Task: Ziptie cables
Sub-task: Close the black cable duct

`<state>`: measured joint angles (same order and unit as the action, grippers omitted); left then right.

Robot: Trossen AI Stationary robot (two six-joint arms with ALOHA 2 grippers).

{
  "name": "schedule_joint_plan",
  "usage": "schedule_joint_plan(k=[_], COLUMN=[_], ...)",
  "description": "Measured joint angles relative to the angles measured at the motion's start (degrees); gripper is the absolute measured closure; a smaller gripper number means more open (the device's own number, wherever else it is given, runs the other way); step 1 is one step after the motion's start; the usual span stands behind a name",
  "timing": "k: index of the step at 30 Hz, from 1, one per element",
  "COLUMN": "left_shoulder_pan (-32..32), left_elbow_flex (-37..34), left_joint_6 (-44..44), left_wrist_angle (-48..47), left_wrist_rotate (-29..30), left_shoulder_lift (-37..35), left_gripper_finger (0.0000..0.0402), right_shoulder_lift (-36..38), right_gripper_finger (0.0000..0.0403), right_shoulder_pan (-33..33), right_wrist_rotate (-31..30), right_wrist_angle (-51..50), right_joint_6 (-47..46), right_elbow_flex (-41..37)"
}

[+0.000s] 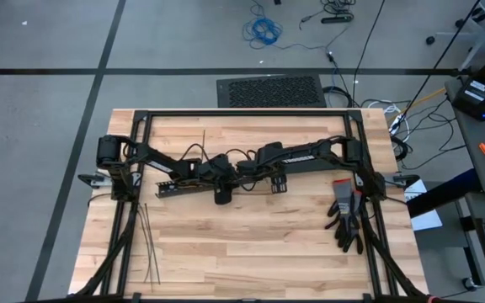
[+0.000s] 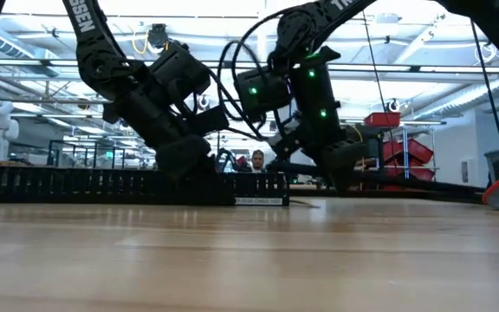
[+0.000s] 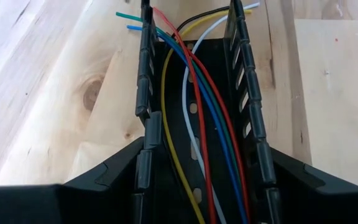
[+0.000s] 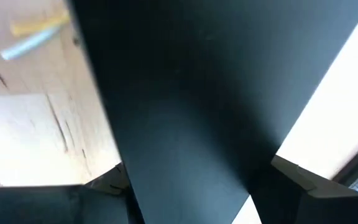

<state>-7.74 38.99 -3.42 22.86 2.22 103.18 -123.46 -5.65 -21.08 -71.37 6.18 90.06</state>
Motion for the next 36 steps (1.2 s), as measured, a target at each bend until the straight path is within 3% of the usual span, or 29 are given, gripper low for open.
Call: schedule_joint_plan(k=[36], left_shoulder_pan=[0.01], left_elbow_flex=[0.21], left_joint_6=[1.57], left_wrist_angle=[0.5], left_wrist_rotate=[1.24], left_shoulder_lift=[0.02], left_gripper_finger=[0.015], right_shoulder_lift=[-2.73], right_gripper_finger=[0.0192], right_shoulder_pan=[0.13], right_wrist_rotate=[0.18], right_wrist_angle=[-2.25], right_joint_6=[-1.2], right_elbow_flex=[1.23])
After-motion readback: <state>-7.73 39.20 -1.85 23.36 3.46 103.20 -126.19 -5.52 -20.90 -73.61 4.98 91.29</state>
